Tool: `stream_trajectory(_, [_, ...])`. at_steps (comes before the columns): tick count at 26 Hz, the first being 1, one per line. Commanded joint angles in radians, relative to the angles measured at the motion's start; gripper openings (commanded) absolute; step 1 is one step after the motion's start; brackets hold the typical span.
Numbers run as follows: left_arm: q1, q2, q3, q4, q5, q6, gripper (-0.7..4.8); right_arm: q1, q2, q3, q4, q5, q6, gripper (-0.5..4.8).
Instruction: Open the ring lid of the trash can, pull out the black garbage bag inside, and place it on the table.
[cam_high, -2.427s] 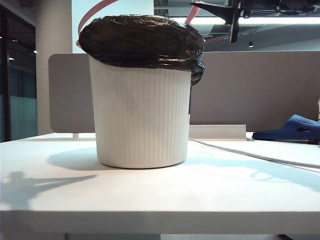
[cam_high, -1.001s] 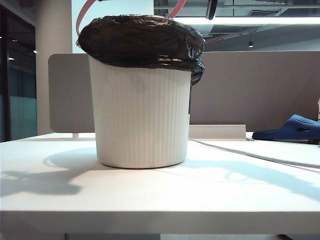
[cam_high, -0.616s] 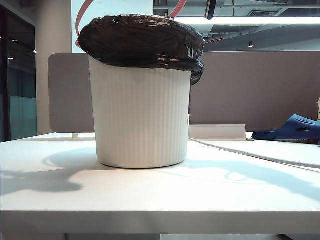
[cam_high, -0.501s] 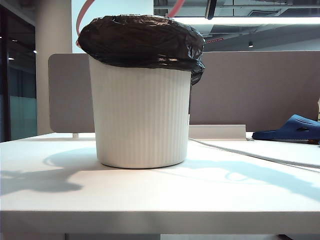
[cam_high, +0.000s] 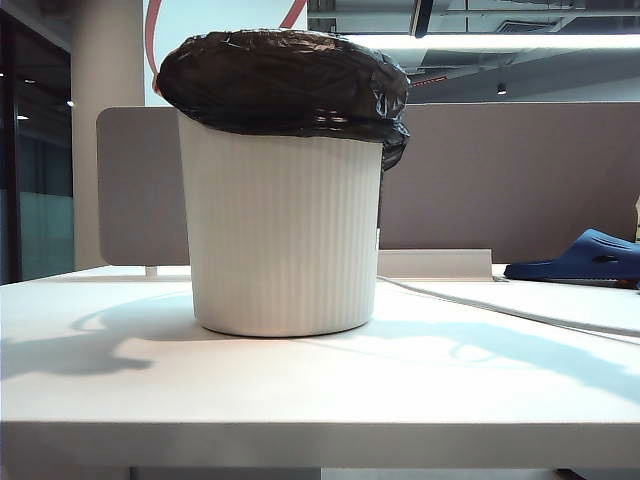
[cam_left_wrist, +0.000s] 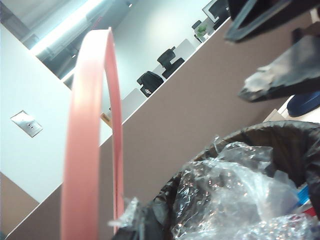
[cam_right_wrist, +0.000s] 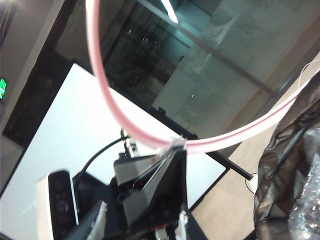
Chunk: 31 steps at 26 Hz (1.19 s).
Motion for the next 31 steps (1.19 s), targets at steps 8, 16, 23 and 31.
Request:
stream_trajectory(8, [0.012, -0.002, 0.014, 0.016, -0.081, 0.098, -0.06, 0.002, -0.007, 0.007, 0.397, -0.074, -0.023, 1.75])
stream_trajectory(16, [0.047, -0.003, 0.029, 0.021, -0.138, 0.086, -0.06, 0.000, -0.007, 0.013, 0.447, -0.121, -0.076, 1.66])
stream_trajectory(23, [0.058, -0.013, 0.029, 0.013, -0.140, 0.064, -0.06, 0.000, -0.008, 0.013, 0.322, -0.060, -0.196, 1.67])
stream_trajectory(31, [0.077, -0.036, 0.035, 0.011, -0.154, 0.063, -0.06, -0.001, -0.013, 0.013, -0.002, 0.082, -0.487, 1.71])
